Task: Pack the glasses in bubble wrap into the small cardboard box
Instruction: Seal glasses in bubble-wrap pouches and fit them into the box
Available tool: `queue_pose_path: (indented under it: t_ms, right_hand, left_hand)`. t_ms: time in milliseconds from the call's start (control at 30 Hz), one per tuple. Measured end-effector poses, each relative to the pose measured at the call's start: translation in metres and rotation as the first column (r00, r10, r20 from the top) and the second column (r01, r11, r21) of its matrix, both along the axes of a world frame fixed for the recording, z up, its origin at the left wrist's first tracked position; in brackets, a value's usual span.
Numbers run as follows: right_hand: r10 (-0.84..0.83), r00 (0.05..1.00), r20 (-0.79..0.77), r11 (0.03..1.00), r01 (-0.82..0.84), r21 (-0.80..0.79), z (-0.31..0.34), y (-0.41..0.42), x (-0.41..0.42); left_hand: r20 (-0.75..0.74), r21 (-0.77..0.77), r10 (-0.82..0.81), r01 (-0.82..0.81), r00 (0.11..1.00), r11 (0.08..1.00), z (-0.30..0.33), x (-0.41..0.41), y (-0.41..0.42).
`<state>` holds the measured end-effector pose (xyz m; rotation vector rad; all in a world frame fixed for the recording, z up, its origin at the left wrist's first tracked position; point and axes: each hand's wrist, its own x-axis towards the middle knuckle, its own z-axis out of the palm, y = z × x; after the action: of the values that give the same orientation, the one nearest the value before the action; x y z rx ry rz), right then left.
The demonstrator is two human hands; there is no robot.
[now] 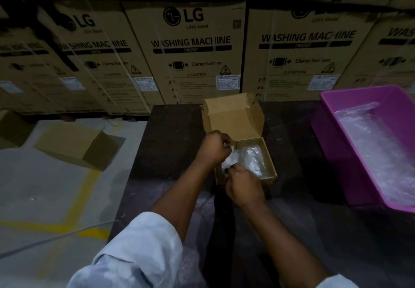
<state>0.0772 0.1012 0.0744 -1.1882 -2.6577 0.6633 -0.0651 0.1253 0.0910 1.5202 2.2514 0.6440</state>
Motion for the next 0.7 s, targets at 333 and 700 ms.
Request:
queue_pose_path:
  t_ms: [333, 700]
  right_hand:
    - [-0.004, 0.996, -0.090, 0.999, 0.001, -0.040, -0.008, 0.010, -0.004]
    - [0.046, 0.987, 0.154, 0.998, -0.053, 0.042, -0.001, 0.003, -0.015]
  left_hand:
    - [-0.353, -0.294, -0.308, 0.208, 0.884, 0.933, 0.012, 0.002, 0.007]
    - [-0.479, -0.456, -0.349, 0.112, 0.805, 0.883, 0.012, 0.009, 0.002]
